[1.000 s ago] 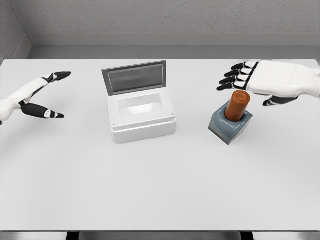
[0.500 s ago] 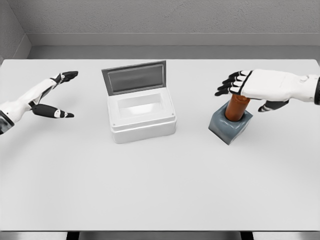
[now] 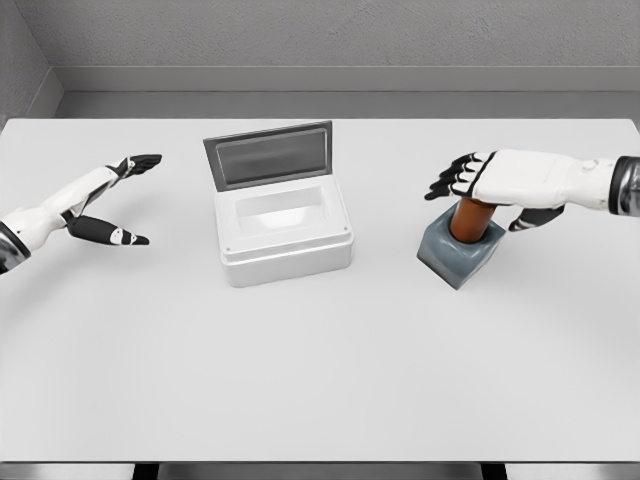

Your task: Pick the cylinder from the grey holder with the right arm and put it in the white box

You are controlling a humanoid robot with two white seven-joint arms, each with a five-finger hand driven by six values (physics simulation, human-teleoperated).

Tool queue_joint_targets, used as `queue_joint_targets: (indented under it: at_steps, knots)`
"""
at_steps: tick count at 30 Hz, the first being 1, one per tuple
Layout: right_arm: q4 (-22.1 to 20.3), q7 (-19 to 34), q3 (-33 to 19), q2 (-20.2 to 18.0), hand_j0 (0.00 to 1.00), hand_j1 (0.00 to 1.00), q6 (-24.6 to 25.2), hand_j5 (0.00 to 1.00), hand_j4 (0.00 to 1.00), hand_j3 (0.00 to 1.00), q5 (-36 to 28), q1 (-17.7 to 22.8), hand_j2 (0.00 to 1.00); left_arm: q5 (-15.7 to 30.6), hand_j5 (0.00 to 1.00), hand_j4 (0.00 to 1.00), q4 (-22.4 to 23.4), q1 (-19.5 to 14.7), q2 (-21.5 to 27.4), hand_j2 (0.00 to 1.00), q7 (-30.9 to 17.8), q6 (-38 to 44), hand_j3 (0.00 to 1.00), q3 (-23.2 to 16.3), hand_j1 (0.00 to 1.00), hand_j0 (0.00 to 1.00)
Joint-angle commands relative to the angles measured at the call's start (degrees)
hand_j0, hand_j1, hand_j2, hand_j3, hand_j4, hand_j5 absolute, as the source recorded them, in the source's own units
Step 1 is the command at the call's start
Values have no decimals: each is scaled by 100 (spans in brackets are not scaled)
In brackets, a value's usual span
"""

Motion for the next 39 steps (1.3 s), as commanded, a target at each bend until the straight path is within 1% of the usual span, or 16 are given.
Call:
queue_joint_targets:
  at_steps: [1,3,4,5,6,7,8,13,18,22,23,26,33,36,37,39]
  knots:
    - [8,-3,16,-2,96,96,15,96,96,96,-27,0,96,34,100,100,-15,-9,18,100,-8,5,100,3,100,100]
    - [8,-3,16,-2,79,79,15,79,79,79,-27,0,79,34,100,100,-15,-17,36,100,-8,5,100,3,100,100]
    - [8,-3,16,-2,73,73,15,73,73,73,-27,0,73,25,100,100,-15,-17,19,100,-8,5,100,3,100,100]
    - [8,-3,16,-2,62,62,15,62,62,62,-27,0,62,34,100,100,-15,-17,19,100,1,5,100,3,100,100]
    - [8,-3,7,-2,54,54,15,54,54,54,-27,-9,54,34,100,100,-15,-17,19,100,-8,5,100,3,100,100]
    - [8,-3,7,6,53,53,15,53,53,53,-27,-9,53,25,100,100,-23,-17,19,100,-8,5,100,3,100,100]
    - [8,-3,7,6,44,44,15,44,44,44,-27,-17,44,17,100,100,-32,-17,1,100,-8,5,100,-32,100,100]
    - [-1,-3,16,50,15,15,15,15,15,15,-35,-26,15,25,100,100,-32,-17,10,100,-8,5,100,-76,100,100]
    - [-10,-3,-2,50,10,10,15,10,10,10,-97,-70,10,-98,100,100,-58,-17,-8,100,1,5,100,-94,100,100]
    - [-106,-3,-46,41,10,10,15,10,10,10,-219,-395,10,-107,100,100,-59,-17,-25,100,1,5,100,-94,100,100]
    - [-124,-3,-37,41,6,6,15,6,6,6,-483,-483,6,-107,100,100,-67,-17,-25,100,1,5,100,-94,100,100]
    - [-115,-3,25,384,6,6,15,6,6,6,-484,-650,6,-133,100,100,-67,-17,-25,100,1,5,100,-94,100,100]
    - [-89,-3,895,1201,7,7,15,7,7,7,-378,-1274,7,-150,100,100,-67,-17,-25,100,1,5,100,-94,100,100]
    - [-45,-3,1009,1474,8,8,15,8,8,8,-150,-1345,8,-150,100,100,-67,-17,-25,100,1,5,100,-94,100,100]
    - [25,-3,1018,1553,8,8,15,8,8,8,-132,-1380,8,-150,100,100,-67,-17,-25,100,1,5,100,-94,100,100]
    - [342,-3,1132,1764,8,8,15,8,8,8,-123,-1468,8,-150,100,100,-59,-17,-17,100,1,5,100,-94,100,100]
